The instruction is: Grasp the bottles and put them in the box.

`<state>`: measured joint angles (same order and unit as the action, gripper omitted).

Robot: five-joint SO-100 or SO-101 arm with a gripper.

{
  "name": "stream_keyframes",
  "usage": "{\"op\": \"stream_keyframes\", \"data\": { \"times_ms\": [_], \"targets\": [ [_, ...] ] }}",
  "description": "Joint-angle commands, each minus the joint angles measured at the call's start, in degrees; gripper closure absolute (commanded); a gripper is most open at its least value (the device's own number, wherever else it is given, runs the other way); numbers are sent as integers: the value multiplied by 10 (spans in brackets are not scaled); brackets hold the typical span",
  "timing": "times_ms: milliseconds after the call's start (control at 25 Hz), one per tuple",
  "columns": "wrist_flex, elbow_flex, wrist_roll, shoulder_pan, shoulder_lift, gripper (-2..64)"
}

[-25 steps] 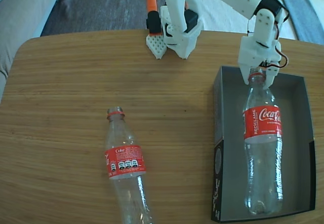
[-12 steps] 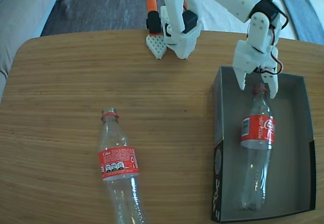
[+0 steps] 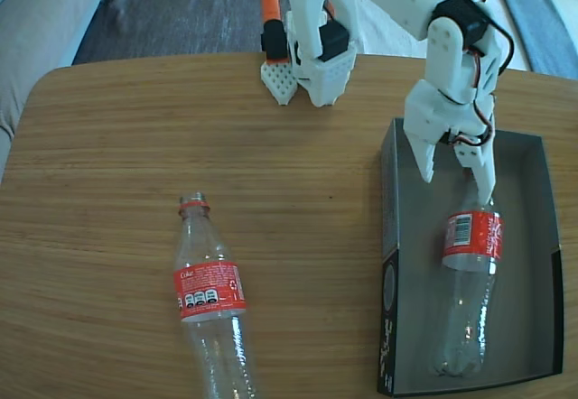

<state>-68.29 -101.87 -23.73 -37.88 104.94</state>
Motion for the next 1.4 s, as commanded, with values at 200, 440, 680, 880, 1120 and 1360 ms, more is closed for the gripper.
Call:
{"op": "stream_keyframes", "data": {
  "times_ms": [200, 440, 680, 880, 1120, 1360],
  "targets": [
    [-83, 185, -29, 114, 11, 266],
    [-171, 210, -196, 225, 13, 266],
    [-194, 211, -400, 388, 13, 266],
    [-191, 248, -531, 486, 3, 266],
    [-190, 240, -698, 560, 3, 266],
    [-190, 237, -864, 585, 3, 266]
  ]
}}
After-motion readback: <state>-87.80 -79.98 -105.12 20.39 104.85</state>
